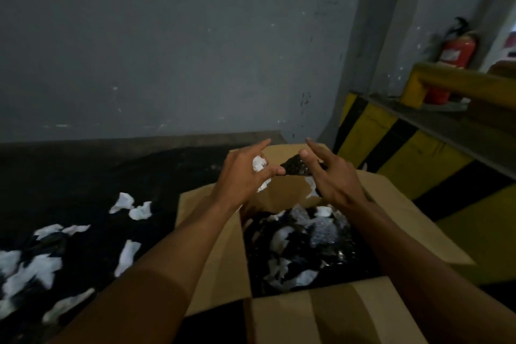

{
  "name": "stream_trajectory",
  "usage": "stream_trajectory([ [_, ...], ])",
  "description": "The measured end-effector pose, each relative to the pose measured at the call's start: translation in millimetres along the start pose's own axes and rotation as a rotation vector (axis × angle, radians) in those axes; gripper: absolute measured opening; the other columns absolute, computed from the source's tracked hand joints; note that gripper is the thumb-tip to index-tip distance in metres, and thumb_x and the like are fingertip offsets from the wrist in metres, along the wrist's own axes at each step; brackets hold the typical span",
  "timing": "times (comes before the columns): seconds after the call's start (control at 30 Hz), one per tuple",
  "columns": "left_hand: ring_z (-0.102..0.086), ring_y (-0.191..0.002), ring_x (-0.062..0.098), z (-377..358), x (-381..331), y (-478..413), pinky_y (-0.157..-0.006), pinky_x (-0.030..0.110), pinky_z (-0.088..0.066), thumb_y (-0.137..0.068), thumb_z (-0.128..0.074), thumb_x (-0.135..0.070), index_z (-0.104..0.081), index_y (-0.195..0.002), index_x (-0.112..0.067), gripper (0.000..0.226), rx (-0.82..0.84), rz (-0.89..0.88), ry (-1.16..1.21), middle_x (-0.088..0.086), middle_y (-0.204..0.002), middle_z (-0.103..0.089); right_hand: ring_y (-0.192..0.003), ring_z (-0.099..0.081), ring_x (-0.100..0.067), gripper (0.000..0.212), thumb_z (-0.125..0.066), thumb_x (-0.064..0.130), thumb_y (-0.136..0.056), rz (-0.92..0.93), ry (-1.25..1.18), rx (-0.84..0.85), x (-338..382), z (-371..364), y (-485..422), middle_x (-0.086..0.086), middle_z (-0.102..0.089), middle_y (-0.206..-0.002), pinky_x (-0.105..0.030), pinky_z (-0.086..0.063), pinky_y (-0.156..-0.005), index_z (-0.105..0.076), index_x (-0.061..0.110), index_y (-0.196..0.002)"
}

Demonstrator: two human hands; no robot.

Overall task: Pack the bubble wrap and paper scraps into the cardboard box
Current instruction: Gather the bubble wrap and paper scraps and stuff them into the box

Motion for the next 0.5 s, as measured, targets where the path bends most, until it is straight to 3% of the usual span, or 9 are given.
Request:
stream_trajectory([
  [0.1,-0.055,-0.114,0.008,-38,-14,-2,-0.097,0.025,-0.041,-0.067,-0.08,-0.049,-0.055,-0.134,-0.022,0.077,-0.002,0.004,-0.022,0.002,-0.119,-0.067,-0.116,-0.059,-0.026,0.062,-0.025,0.075,-0.088,-0.032,0.028,-0.001,-42,22,-5,-0.007,-0.062,-0.13,-0.045,-0.044,-0.101,-0.035,0.048,-0.143],
  [0.2,-0.055,-0.119,0.015,-68,-15,-1,-0.1,0.03,-0.042,-0.067,-0.079,-0.052,-0.055,-0.134,-0.023,0.077,0.03,0.036,-0.058,0.003,-0.123,-0.065,-0.117,-0.058,-0.027,0.063,-0.024,0.074,-0.089,-0.054,0.04,0.009,-74,33,-4,-0.007,-0.063,-0.129,-0.048,-0.035,-0.104,-0.034,0.046,-0.144],
  [0.27,-0.056,-0.117,0.018,-82,-12,3,-0.101,0.033,-0.044,-0.068,-0.08,-0.049,-0.055,-0.134,-0.023,0.075,0.043,0.068,-0.089,0.004,-0.12,-0.066,-0.118,-0.057,-0.03,0.062,-0.025,0.071,-0.09,-0.057,0.033,0.027,-89,34,-1,-0.008,-0.061,-0.131,-0.047,-0.038,-0.102,-0.034,0.043,-0.145],
  [0.4,-0.051,-0.125,0.021,-107,2,18,-0.1,0.031,-0.04,-0.072,-0.077,-0.048,-0.054,-0.135,-0.021,0.072,0.102,0.116,-0.193,0.005,-0.133,-0.059,-0.118,-0.056,-0.031,0.054,-0.03,0.061,-0.096,-0.042,0.056,0.061,-118,21,3,-0.008,-0.058,-0.134,-0.041,-0.045,-0.094,-0.043,0.034,-0.141],
  [0.5,-0.054,-0.119,0.027,-116,24,30,-0.093,0.033,-0.044,-0.08,-0.069,-0.051,-0.053,-0.134,-0.02,0.064,0.125,0.184,-0.296,0.008,-0.126,-0.063,-0.093,-0.061,-0.032,0.042,-0.034,0.049,-0.1,-0.011,0.094,0.07,-130,3,4,-0.012,-0.069,-0.104,-0.031,-0.039,-0.072,-0.063,0.023,-0.115],
])
Point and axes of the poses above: each hand's wrist, its own y-axis away from the middle knuckle, its own z-axis out of the back of the hand, x = y × z, the point moved 10 cm from there along -y, towards the middle knuckle
